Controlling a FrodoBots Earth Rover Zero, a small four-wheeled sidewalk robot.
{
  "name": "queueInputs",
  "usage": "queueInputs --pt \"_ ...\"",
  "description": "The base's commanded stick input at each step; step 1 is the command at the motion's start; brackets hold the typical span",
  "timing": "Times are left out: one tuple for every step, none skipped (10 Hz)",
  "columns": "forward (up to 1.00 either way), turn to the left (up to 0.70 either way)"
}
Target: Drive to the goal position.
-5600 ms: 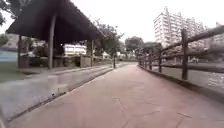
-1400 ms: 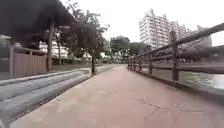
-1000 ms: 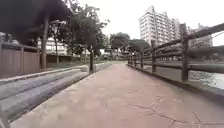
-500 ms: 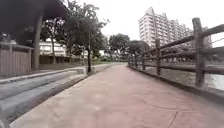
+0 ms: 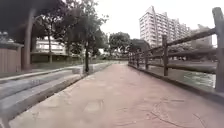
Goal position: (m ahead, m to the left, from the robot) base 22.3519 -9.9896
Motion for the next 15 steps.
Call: queueInputs --pt "1.0 0.0" --pt "1.0 0.0" --pt "1.0 0.0" --pt "1.0 0.0" --pt "1.0 0.0" --pt "1.0 0.0" --pt "1.0 0.0" --pt "1.0 0.0" --pt "1.0 0.0" --pt "1.0 0.0" --pt "1.0 0.0" --pt "1.0 0.0" --pt "1.0 0.0" --pt "1.0 0.0" --pt "1.0 -0.22"
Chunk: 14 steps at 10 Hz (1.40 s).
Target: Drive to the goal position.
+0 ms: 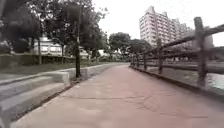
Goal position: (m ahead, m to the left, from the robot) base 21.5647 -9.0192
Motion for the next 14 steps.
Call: queueInputs --pt "1.0 -0.4" --pt "1.0 -0.4" --pt "1.0 -0.4" --pt "1.0 -0.26" --pt "1.0 -0.04" --pt "1.0 0.0" --pt "1.0 0.0" --pt "1.0 0.0" --pt "1.0 0.0" --pt "1.0 0.0" --pt "1.0 0.0" --pt "1.0 0.0" --pt "1.0 0.0" --pt "1.0 0.0"
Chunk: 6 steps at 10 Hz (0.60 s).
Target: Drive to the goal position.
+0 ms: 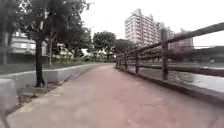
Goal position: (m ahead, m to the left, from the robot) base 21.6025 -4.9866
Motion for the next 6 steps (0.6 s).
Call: queueInputs --pt "1.0 0.0" --pt "1.0 0.0" --pt "1.0 0.0" --pt "1.0 0.0" --pt "1.0 0.0" --pt "1.0 0.0"
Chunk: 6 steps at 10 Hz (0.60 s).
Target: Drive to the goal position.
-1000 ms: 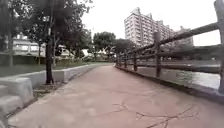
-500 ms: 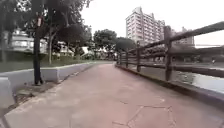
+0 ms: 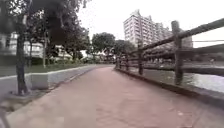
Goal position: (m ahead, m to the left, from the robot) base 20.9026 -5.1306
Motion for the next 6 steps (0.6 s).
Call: queueInputs --pt "1.0 0.0" --pt "1.0 0.0" --pt "1.0 0.0" --pt "1.0 0.0" --pt "1.0 0.0" --pt "1.0 0.0"
